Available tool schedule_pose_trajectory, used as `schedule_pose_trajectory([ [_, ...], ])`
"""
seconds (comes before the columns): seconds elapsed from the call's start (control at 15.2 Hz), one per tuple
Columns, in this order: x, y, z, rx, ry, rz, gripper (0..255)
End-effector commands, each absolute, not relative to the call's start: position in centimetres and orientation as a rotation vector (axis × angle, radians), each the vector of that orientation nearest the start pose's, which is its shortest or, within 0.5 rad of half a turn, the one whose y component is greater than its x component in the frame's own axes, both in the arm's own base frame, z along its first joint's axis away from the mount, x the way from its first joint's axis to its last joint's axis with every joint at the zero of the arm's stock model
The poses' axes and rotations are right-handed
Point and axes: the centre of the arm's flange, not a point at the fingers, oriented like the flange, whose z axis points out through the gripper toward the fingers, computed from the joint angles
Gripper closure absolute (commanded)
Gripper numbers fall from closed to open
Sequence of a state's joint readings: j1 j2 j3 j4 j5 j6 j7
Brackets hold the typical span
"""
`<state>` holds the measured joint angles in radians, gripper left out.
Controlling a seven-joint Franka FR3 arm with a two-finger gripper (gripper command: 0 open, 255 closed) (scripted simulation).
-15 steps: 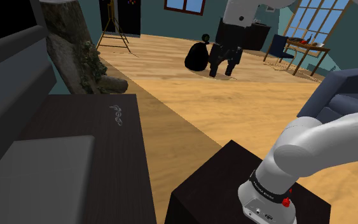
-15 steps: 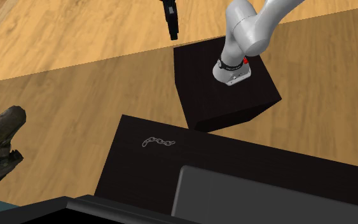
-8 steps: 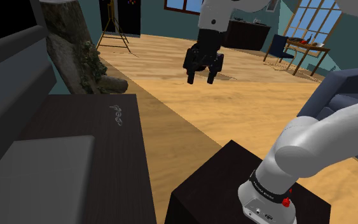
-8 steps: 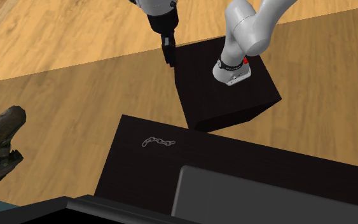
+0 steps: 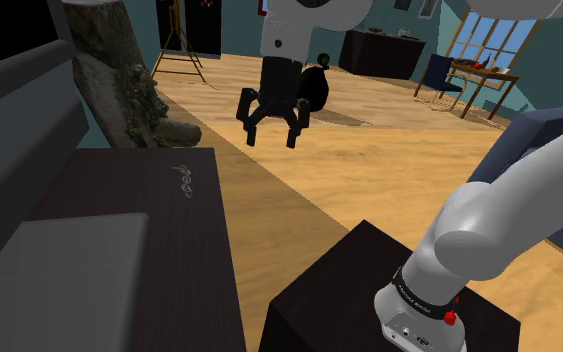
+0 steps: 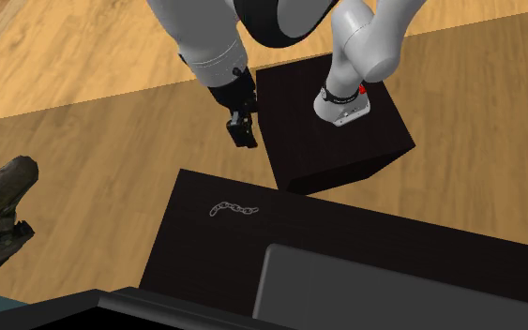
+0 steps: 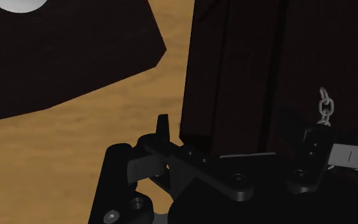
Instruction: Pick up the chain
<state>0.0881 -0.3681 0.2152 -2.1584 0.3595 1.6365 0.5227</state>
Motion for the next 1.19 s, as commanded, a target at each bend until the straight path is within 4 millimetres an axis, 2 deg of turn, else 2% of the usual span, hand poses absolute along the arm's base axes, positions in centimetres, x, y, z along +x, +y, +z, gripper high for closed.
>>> schedule_pose_trajectory([
  [0.0, 41.1, 19.2, 52.8, -2.865, 0.461, 0.417, 0],
  [0.73, 48.0, 30.4, 48.8, -2.711, 0.624, 0.623, 0],
  [1.12, 48.0, 30.4, 45.7, -2.711, 0.624, 0.623, 0],
])
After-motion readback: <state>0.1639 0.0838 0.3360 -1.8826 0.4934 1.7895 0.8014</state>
